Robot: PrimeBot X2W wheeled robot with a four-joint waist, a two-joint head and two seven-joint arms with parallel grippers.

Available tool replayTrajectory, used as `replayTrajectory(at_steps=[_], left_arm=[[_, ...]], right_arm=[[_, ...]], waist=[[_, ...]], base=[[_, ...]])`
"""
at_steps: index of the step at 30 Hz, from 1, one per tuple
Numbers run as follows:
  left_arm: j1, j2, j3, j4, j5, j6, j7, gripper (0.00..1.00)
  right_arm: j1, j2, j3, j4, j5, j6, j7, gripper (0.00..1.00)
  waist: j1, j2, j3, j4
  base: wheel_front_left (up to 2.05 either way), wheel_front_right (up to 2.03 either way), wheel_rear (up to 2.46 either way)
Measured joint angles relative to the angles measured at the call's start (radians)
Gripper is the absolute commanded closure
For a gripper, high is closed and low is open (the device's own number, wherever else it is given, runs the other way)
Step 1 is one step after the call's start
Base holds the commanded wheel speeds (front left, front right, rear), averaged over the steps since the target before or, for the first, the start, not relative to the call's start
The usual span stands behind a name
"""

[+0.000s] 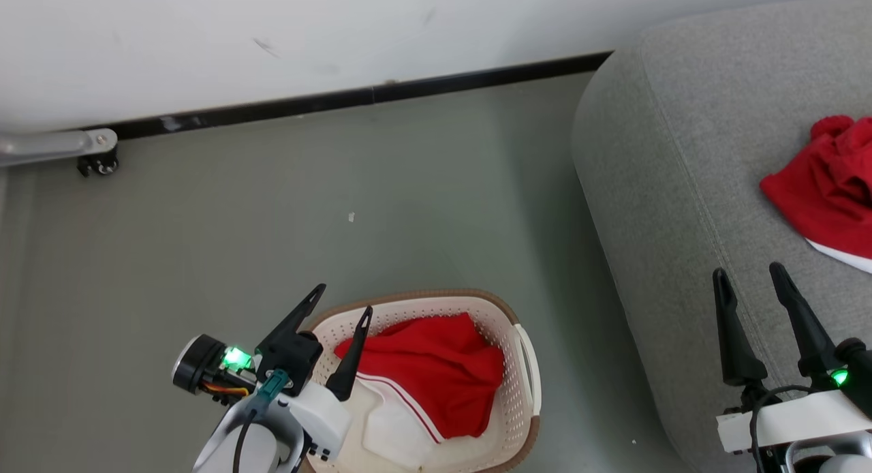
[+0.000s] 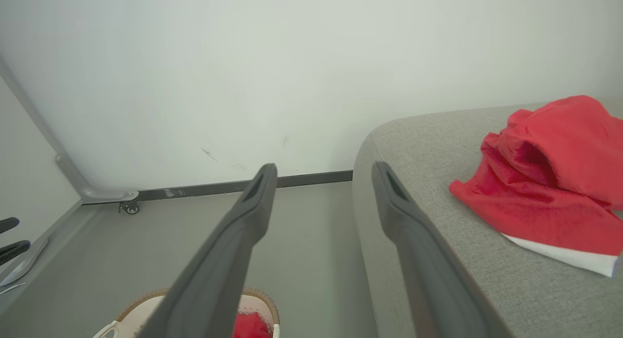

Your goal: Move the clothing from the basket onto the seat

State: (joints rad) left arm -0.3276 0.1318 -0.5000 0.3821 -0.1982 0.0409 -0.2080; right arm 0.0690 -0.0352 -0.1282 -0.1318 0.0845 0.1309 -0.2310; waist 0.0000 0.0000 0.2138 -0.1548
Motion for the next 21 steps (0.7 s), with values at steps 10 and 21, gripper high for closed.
replayTrajectory(at_steps=[10,21], left_arm=[[-0.099,0.015,-0.038,0.035,0.074,-0.005,0.000,0.00],[-0.184,0.028,-0.112,0.103,0.160,-0.027,0.000,0.00]], right_arm=[[-0.088,0.000,0.009,-0.018,0.034,0.000,-0.008,0.00],[-0.165,0.000,-0.003,-0.019,0.059,0.000,-0.017,0.00]], waist=[[0.0000,0.0000,0.125,-0.035],[0.0000,0.0000,0.243,-0.075]], base=[[0.00,0.00,0.00],[0.00,0.00,0.00]])
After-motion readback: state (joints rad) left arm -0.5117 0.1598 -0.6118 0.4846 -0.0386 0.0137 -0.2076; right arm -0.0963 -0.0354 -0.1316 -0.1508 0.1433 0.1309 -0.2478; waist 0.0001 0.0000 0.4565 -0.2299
